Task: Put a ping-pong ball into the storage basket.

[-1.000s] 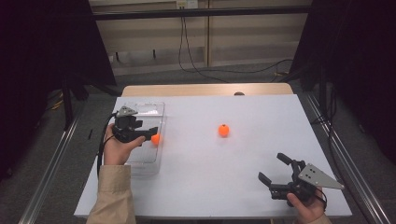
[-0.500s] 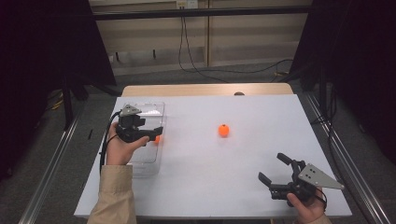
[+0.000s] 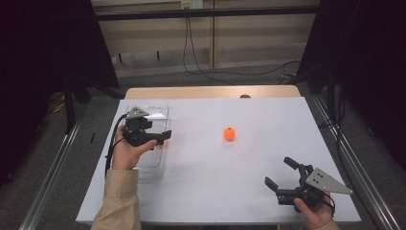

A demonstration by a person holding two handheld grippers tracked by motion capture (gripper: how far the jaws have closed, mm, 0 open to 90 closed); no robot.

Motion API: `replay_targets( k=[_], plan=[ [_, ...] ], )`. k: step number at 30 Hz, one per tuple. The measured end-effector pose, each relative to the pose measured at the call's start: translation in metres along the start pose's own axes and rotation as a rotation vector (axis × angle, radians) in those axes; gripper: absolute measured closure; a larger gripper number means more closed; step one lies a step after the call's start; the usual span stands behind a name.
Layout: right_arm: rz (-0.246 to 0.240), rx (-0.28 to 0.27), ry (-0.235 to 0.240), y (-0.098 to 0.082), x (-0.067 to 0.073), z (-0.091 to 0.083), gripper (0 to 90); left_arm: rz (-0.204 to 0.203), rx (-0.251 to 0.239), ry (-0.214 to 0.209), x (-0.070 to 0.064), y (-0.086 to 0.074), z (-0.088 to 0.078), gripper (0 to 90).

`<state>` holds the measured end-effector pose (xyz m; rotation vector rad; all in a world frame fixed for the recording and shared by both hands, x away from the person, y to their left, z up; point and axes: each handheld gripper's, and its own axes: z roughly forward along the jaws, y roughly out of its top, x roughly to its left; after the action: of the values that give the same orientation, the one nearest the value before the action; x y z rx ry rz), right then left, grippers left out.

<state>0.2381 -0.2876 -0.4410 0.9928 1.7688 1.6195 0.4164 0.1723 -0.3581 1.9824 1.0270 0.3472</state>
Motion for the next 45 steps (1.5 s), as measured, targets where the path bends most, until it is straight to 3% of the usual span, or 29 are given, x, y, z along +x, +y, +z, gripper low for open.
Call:
replay_targets(
  k=[19,25,45],
  plan=[
    [0.003,-0.001,0.0,0.0,0.0,0.0,2.4,0.029,0.009,-0.048,-0.016,0.004,0.01,11.6],
    [0.0,0.002,0.0,0.0,0.0,0.0,2.4,0.018,0.0,-0.079,-0.021,0.005,0.014,10.7],
    [0.006,0.0,-0.001,0.0,0.0,0.001,2.4,0.033,-0.005,-0.113,-0.033,0.007,0.022,9.1]
  ],
)
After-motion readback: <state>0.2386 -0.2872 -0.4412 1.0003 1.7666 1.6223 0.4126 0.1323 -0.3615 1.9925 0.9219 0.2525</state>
